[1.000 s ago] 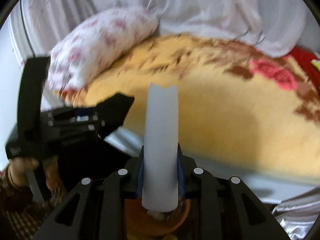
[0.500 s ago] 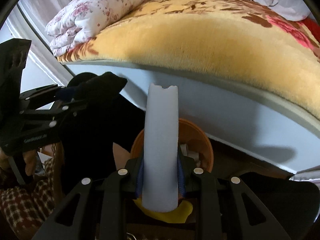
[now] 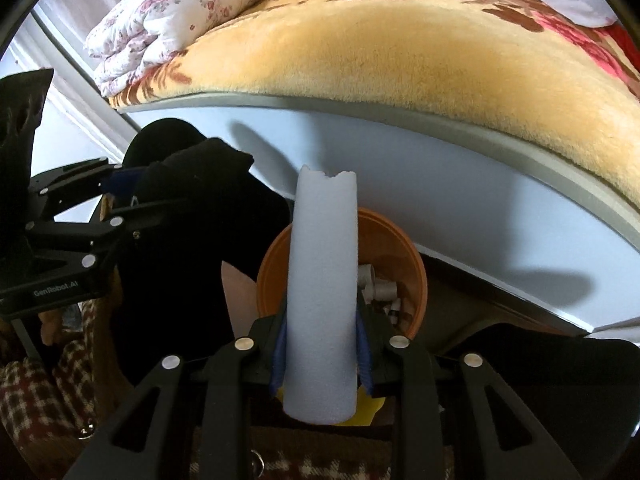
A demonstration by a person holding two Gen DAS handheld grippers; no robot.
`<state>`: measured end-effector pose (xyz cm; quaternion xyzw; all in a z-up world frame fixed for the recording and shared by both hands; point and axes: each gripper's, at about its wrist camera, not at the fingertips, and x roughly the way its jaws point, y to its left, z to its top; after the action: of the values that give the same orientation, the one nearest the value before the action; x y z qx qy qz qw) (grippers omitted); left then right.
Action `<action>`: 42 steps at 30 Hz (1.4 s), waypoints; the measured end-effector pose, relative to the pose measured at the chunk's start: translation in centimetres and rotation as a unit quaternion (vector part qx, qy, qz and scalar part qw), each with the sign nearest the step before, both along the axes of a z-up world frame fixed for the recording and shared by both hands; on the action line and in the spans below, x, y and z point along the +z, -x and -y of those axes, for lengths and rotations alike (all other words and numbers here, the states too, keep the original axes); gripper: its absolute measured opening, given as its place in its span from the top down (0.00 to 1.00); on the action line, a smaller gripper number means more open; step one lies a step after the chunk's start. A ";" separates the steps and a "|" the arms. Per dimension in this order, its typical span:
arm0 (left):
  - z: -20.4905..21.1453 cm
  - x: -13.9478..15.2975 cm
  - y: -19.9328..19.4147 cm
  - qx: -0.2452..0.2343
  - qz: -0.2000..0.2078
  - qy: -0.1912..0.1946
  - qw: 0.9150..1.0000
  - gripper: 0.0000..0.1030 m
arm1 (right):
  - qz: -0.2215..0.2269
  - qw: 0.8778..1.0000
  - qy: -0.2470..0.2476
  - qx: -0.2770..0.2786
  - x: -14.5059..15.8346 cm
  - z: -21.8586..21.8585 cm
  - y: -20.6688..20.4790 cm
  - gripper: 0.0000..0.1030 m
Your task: Collect trash
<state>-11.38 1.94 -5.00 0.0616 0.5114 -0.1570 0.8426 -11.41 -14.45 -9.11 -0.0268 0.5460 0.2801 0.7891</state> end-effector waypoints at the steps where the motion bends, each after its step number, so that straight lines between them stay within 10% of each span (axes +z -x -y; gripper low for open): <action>1: 0.0 0.0 -0.1 0.000 -0.002 -0.002 1.000 0.54 | -0.002 1.000 0.002 0.001 -0.1 0.0 0.0 0.70; 3: 0.0 -0.1 -0.1 0.000 -0.009 -0.005 1.000 0.52 | -0.010 1.000 0.003 0.004 -0.3 -0.1 0.1 0.46; 9: 0.3 0.1 -0.2 0.004 -0.011 -0.028 1.000 0.41 | -0.002 1.000 0.009 -0.014 0.0 0.2 0.1 0.31; 42: -1.3 7.1 -4.1 0.055 0.094 0.035 0.993 0.29 | 0.097 0.994 -0.012 -0.056 6.1 2.1 -3.6 0.28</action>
<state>-7.31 3.26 2.15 0.0183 0.4269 -0.1220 0.8959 -7.84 -16.52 -3.01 -0.0137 0.4640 0.2377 0.8532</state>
